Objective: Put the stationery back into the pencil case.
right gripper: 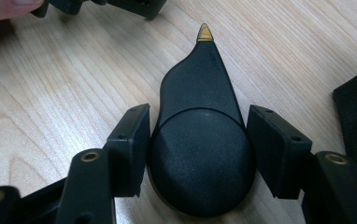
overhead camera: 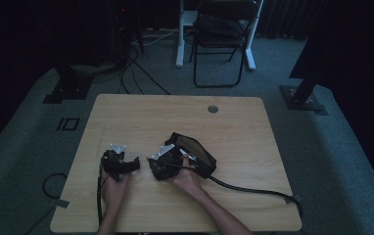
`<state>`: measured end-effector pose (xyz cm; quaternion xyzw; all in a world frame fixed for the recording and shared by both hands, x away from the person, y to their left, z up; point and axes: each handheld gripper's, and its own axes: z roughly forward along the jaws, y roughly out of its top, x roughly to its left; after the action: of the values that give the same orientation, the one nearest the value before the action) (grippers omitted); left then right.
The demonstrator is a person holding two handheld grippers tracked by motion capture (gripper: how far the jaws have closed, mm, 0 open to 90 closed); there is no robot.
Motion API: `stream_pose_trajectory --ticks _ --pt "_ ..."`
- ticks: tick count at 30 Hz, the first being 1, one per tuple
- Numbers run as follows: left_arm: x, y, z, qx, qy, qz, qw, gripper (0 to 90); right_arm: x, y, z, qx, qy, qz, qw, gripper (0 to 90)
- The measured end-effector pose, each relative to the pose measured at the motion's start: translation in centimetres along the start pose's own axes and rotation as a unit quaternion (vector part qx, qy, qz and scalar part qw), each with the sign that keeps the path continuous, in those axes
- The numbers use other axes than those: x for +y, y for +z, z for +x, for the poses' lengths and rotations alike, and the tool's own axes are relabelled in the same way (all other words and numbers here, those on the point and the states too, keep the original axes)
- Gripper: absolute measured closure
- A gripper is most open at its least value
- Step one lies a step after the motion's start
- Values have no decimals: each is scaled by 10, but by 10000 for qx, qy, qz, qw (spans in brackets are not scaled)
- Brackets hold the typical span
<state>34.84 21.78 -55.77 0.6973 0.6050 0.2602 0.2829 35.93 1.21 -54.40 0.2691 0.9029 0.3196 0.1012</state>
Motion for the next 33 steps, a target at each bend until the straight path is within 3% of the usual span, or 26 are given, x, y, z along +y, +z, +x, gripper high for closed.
stream_pose_trajectory --ticks 25,33 --pt "0 0 0 0 0 1 10000 88 -1 -8 5 -97 -54 -95 9999 419" --pt "0 0 0 0 5 5 10000 88 -5 -6 6 -59 -70 2 10000 418"
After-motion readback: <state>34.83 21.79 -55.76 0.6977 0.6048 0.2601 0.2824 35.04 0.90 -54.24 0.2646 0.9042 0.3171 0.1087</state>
